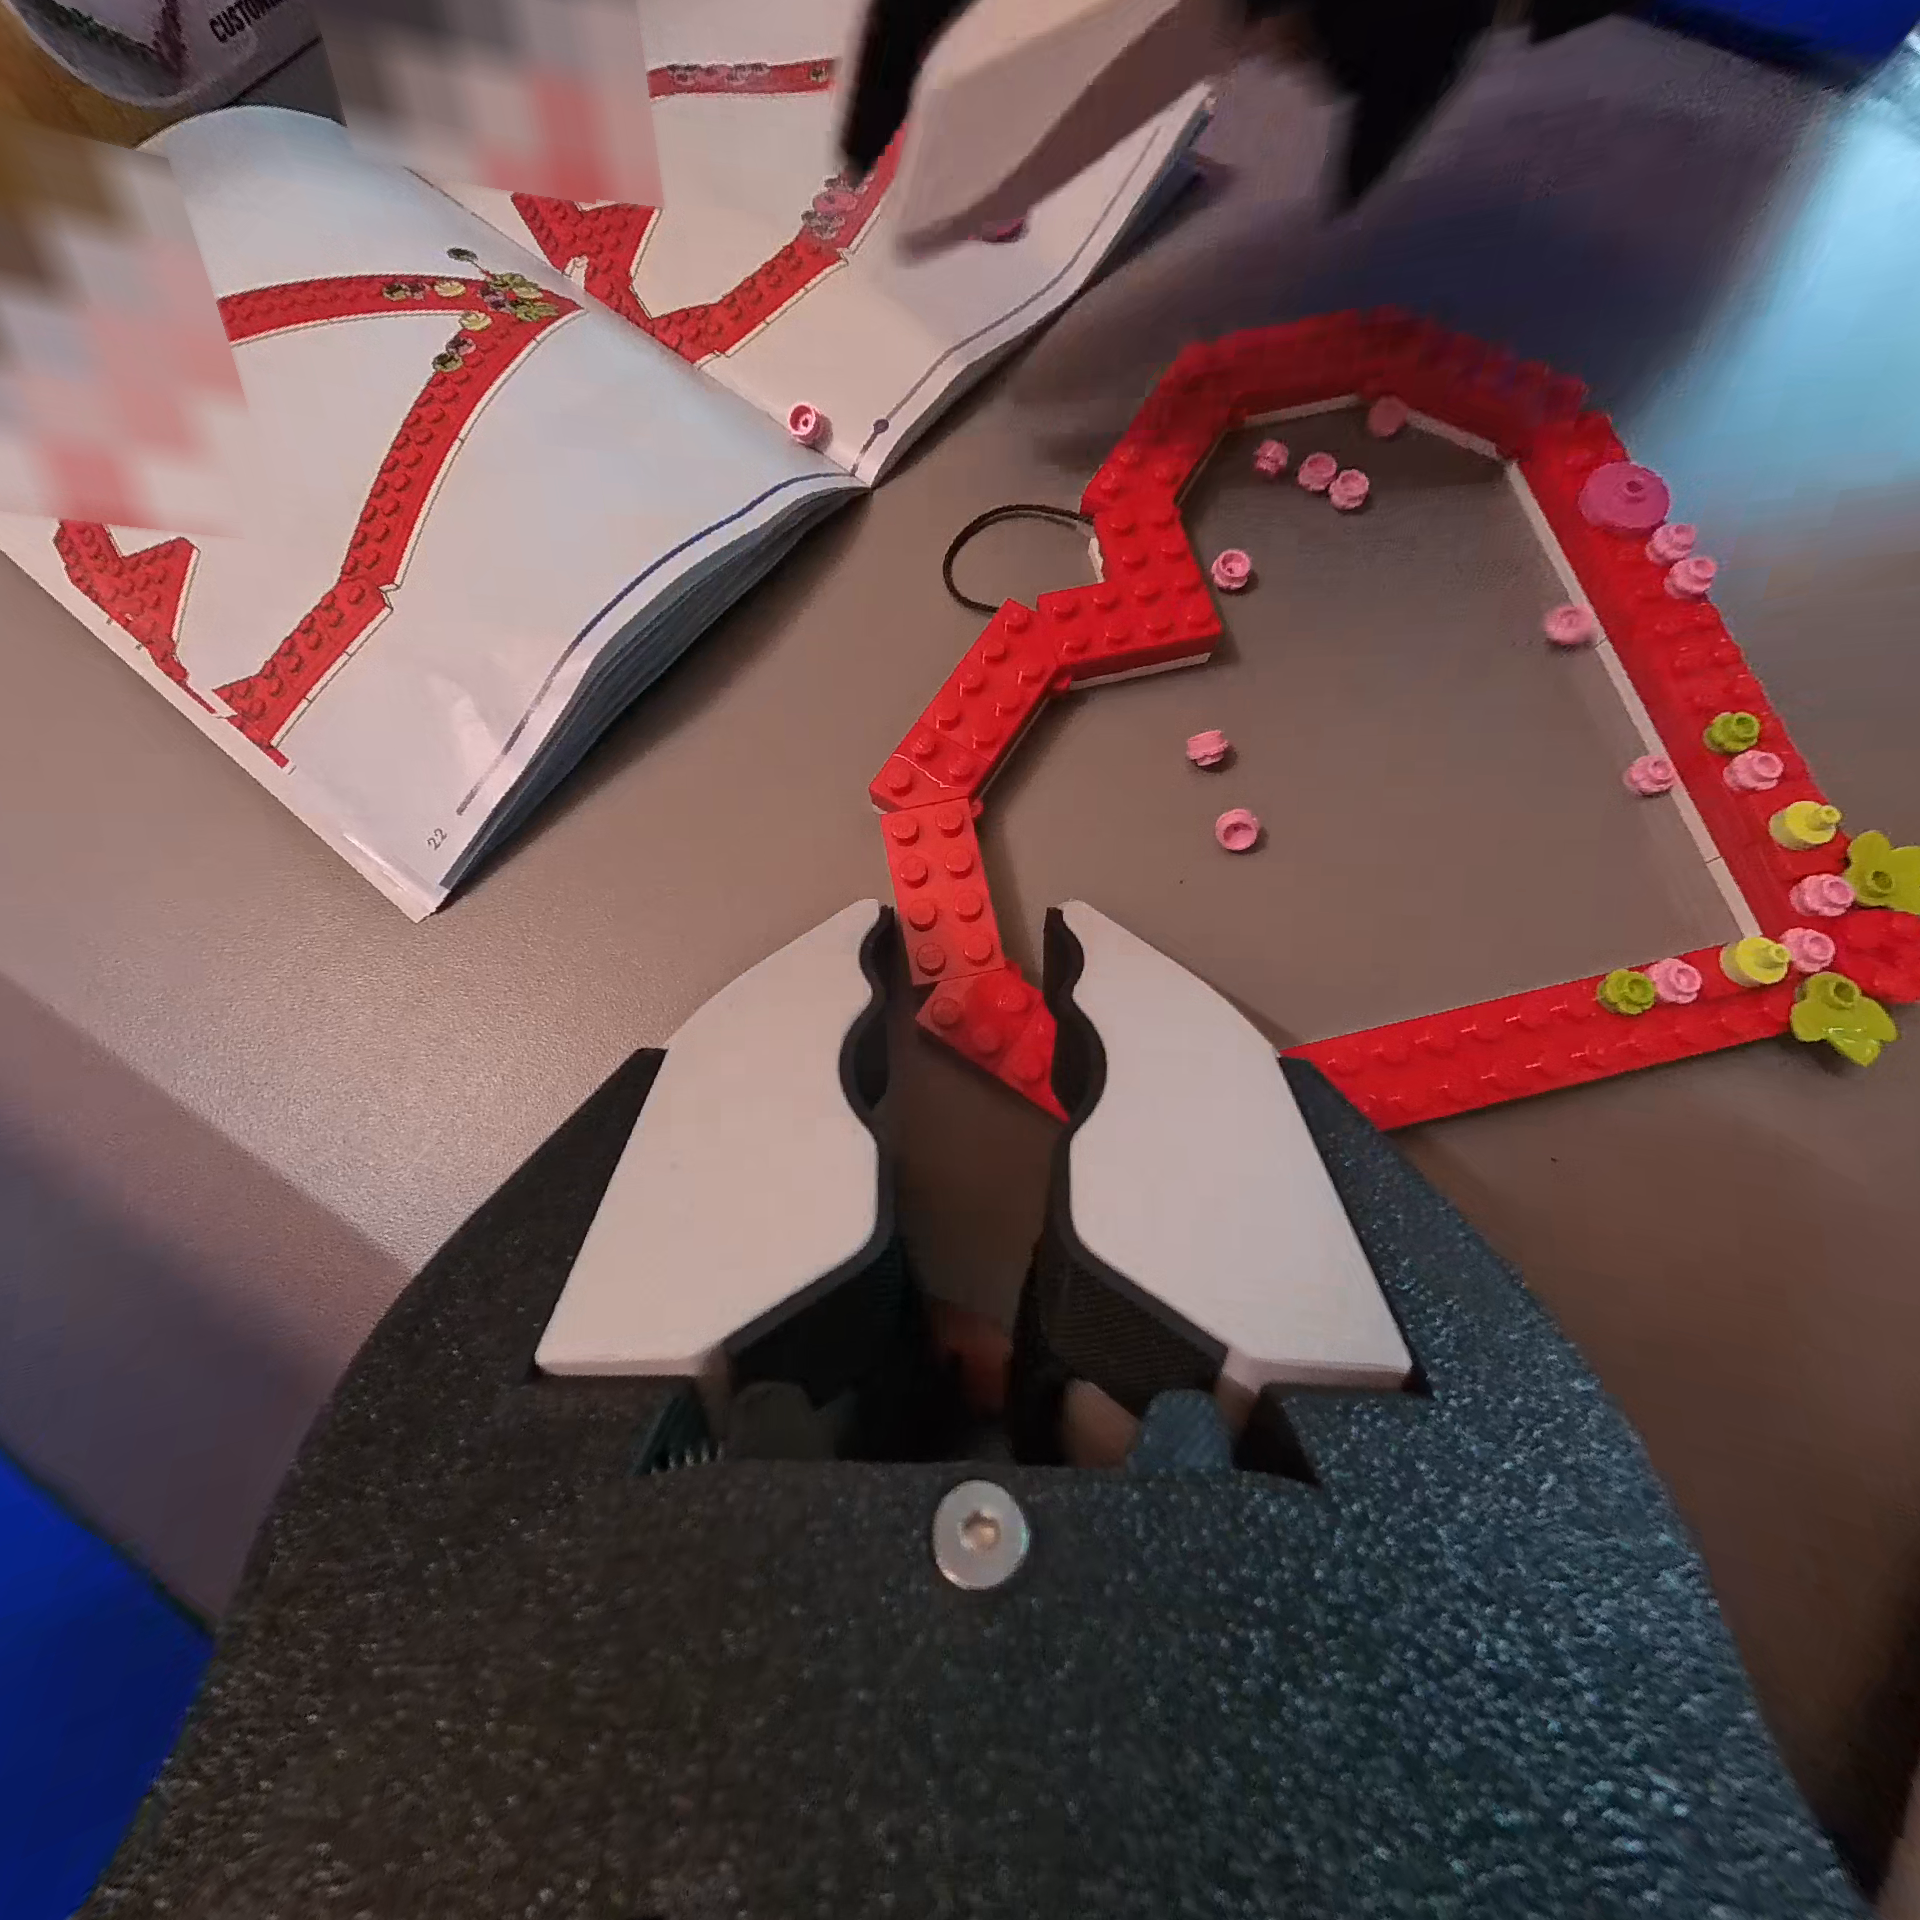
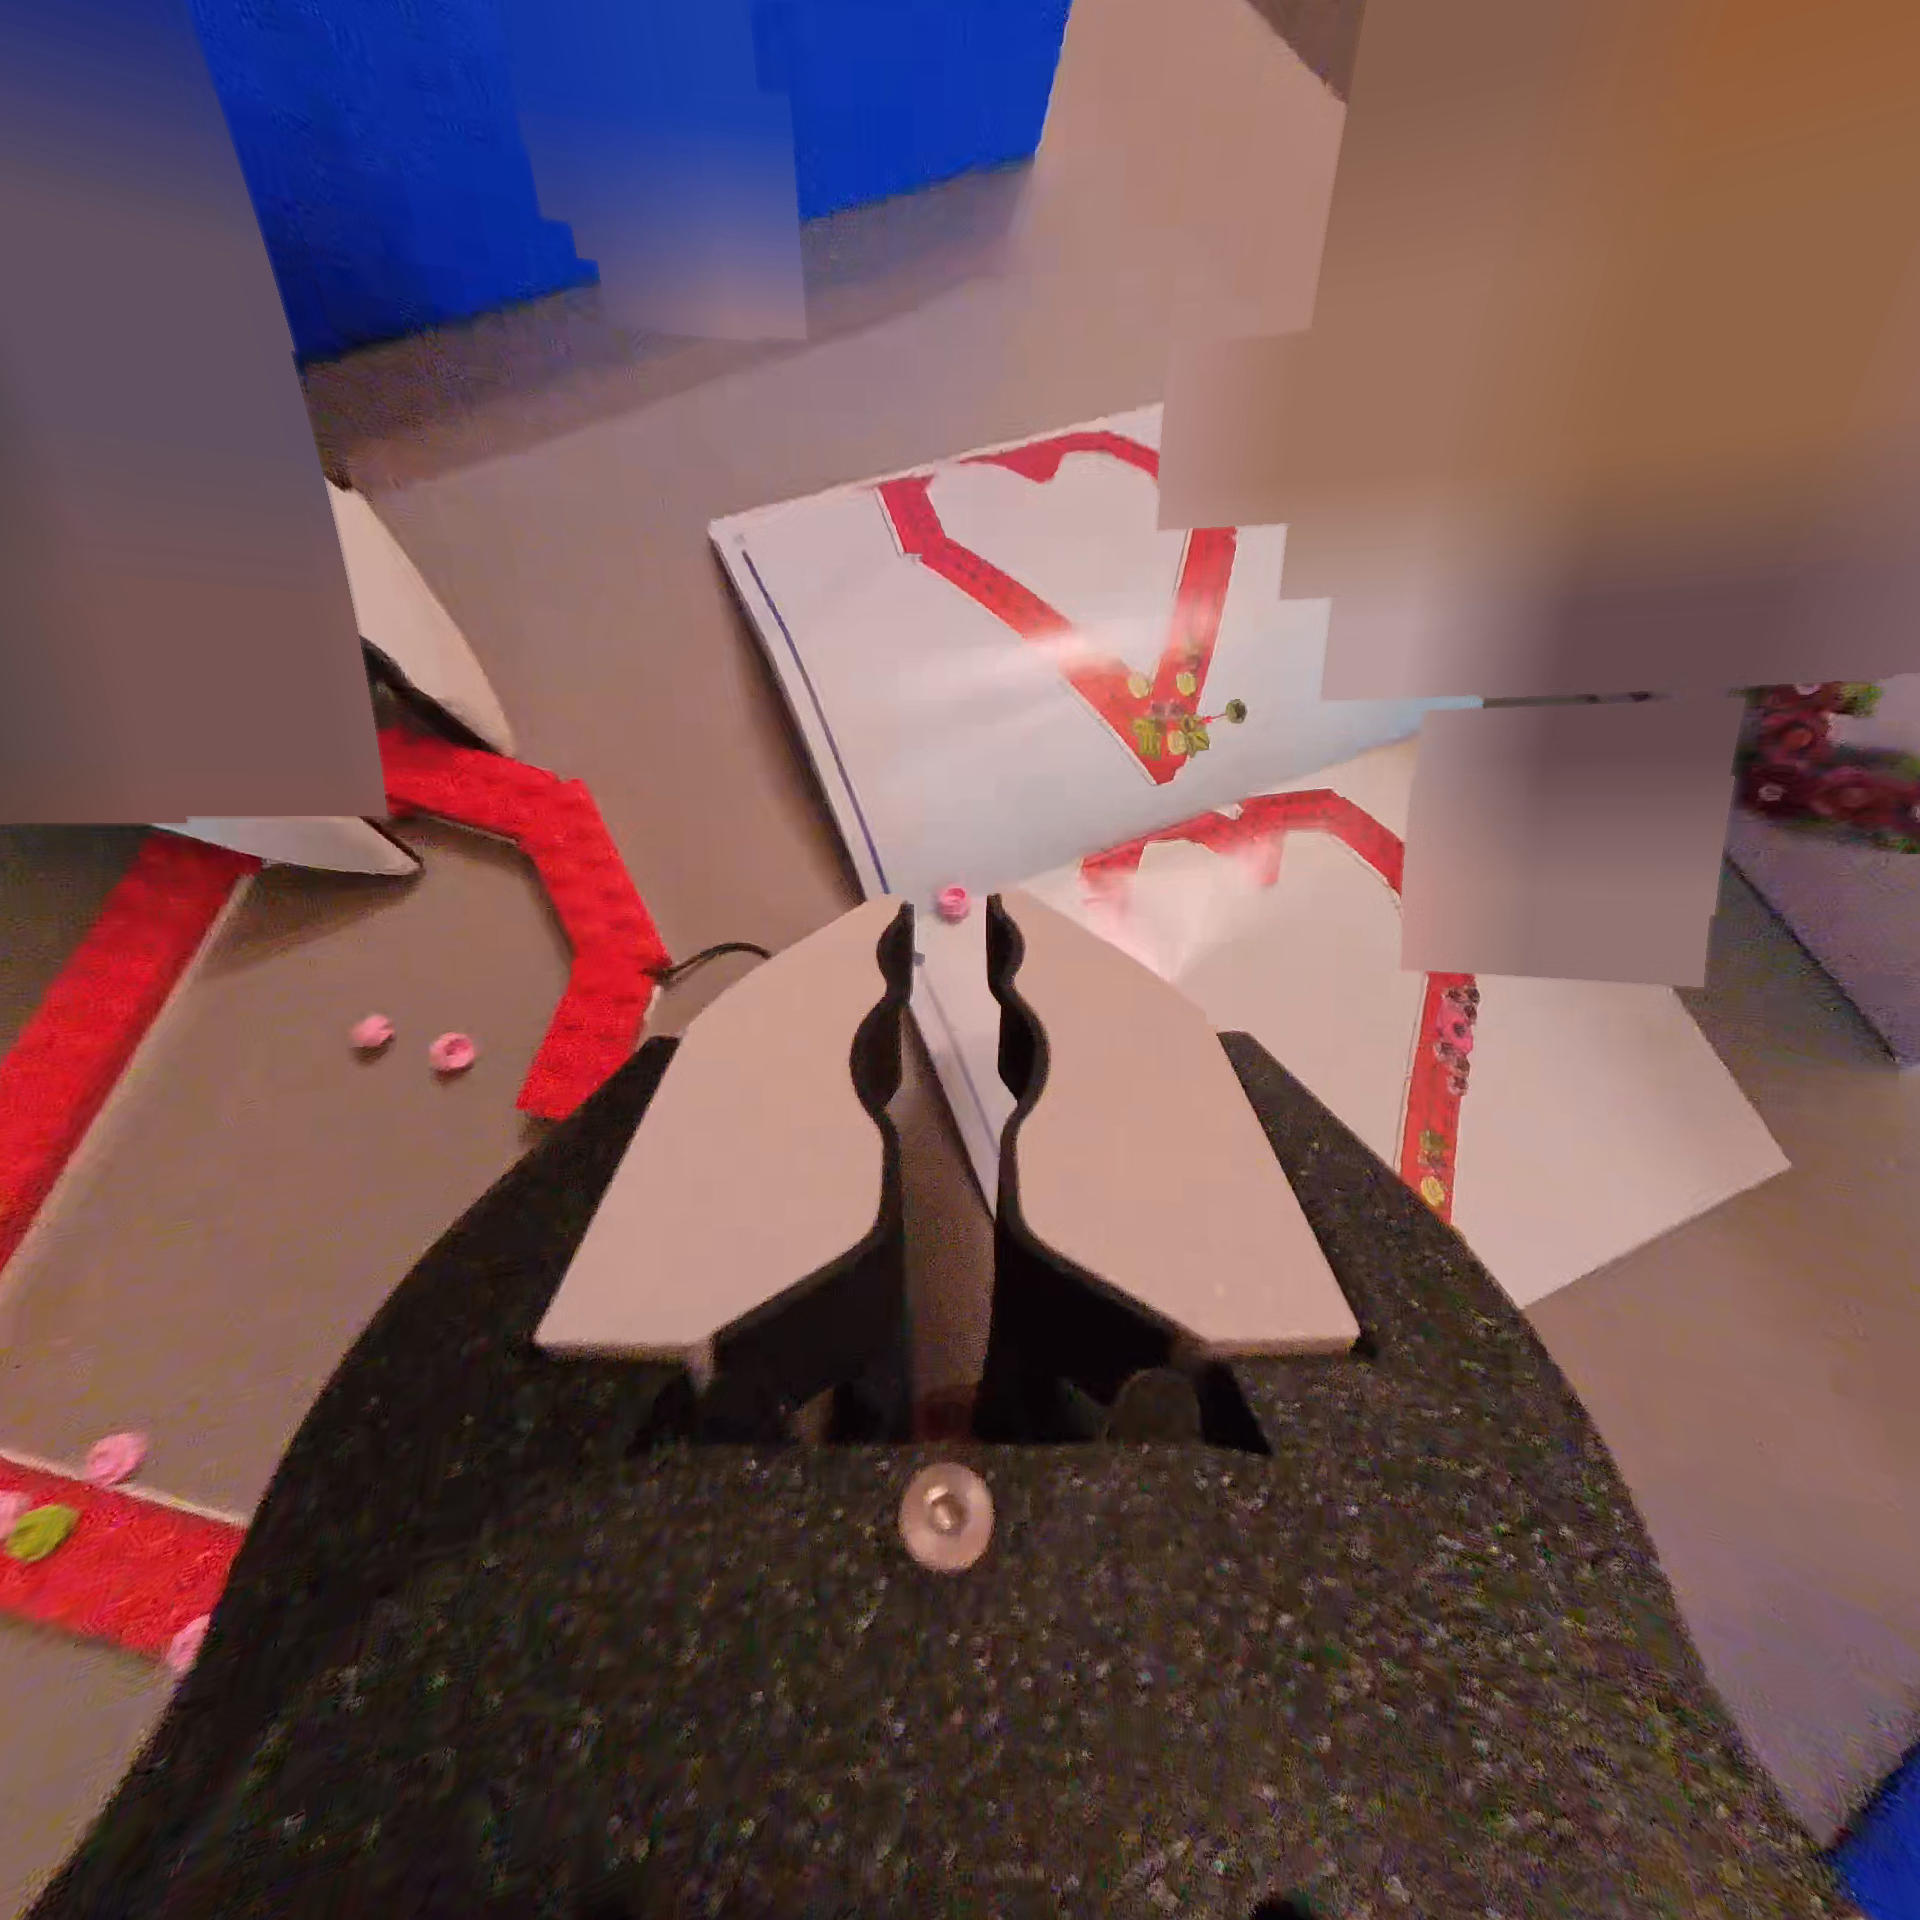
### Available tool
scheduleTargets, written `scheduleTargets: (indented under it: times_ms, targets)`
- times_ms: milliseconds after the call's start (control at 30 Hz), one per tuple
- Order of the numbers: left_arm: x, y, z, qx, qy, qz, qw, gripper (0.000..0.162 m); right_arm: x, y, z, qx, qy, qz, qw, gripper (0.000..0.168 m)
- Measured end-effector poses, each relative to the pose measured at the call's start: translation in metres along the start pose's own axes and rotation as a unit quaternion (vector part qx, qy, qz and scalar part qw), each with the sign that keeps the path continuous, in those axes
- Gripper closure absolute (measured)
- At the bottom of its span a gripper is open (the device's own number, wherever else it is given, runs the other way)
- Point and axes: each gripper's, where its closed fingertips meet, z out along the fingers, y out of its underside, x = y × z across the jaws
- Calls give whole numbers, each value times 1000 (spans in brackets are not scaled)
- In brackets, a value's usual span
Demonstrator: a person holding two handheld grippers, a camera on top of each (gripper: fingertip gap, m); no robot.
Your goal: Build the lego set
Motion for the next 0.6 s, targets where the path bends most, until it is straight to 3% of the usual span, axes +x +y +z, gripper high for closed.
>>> scheduleTargets:
  times_ms: [233,300,400,500,600]
  targets:
    - [0,0,0,0,1,-1,1000,135,2,18,37,-78,-48,-30,995,154]
    - [0,0,0,0,1,-1,1000,135,2,18,37,-78,-50,-37,995,160]
    - [0,0,0,0,1,-2,1000,135,-3,8,22,-51,-46,-34,997,160]
    - [0,0,0,0,1,-1,1000,135,-50,-7,-12,3,-145,-32,989,161]
    - [0,0,0,0,1,-1,1000,135,-90,26,-23,-52,-213,-61,974,160]
